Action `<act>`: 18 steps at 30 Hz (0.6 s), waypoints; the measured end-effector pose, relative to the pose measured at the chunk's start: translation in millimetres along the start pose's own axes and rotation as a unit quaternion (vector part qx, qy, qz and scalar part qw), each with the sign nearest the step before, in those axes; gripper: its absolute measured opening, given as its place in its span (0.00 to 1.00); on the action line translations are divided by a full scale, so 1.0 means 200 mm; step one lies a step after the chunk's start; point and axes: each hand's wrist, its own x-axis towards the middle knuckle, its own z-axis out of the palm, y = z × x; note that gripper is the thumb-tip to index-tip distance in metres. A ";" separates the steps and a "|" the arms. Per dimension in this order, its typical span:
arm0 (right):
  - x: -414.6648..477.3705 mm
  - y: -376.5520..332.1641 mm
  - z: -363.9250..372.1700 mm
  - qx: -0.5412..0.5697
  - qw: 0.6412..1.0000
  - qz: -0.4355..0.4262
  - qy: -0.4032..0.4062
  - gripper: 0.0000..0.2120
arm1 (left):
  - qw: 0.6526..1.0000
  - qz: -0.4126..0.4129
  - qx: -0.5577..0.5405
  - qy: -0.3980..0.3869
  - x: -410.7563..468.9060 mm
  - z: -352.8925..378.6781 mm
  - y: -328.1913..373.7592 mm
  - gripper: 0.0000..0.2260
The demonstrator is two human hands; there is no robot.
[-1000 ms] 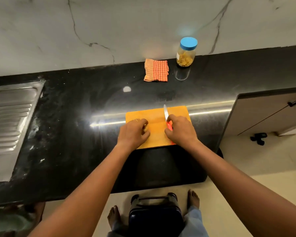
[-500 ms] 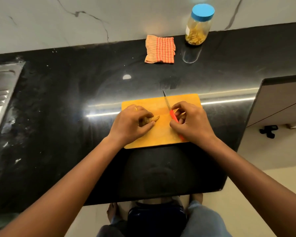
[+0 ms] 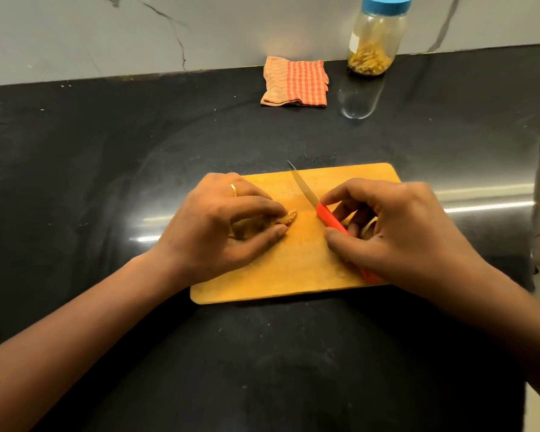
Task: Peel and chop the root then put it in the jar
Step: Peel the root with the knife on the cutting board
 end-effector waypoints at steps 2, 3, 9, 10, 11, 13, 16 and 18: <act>-0.01 0.01 0.00 -0.001 1.000 -0.012 -0.004 0.13 | 0.999 -0.022 -0.024 -0.008 -0.01 0.00 0.00 0.09; -0.02 0.01 0.00 -0.001 1.000 -0.019 0.000 0.13 | 0.999 -0.032 -0.042 -0.013 -0.01 0.00 0.00 0.09; -0.07 0.03 0.01 -0.016 0.999 -0.041 0.011 0.14 | 0.991 -0.070 -0.112 -0.024 -0.02 -0.01 0.04 0.11; -0.09 0.03 0.00 -0.018 0.999 -0.043 0.014 0.15 | 0.989 -0.076 -0.123 -0.031 -0.03 -0.01 0.06 0.11; -0.11 0.03 0.00 -0.018 0.999 -0.043 0.018 0.15 | 0.987 -0.082 -0.129 -0.039 -0.03 -0.02 0.08 0.11; -0.15 0.01 0.00 -0.020 0.999 -0.046 0.021 0.13 | 0.987 -0.093 -0.121 -0.045 -0.04 -0.03 0.11 0.11; -0.23 -0.04 -0.02 -0.029 0.997 -0.058 0.036 0.12 | 0.990 -0.099 -0.091 -0.047 -0.04 -0.05 0.14 0.11; -0.27 -0.07 -0.02 -0.018 0.997 -0.056 0.043 0.11 | 0.991 -0.094 -0.080 -0.057 -0.02 -0.06 0.14 0.11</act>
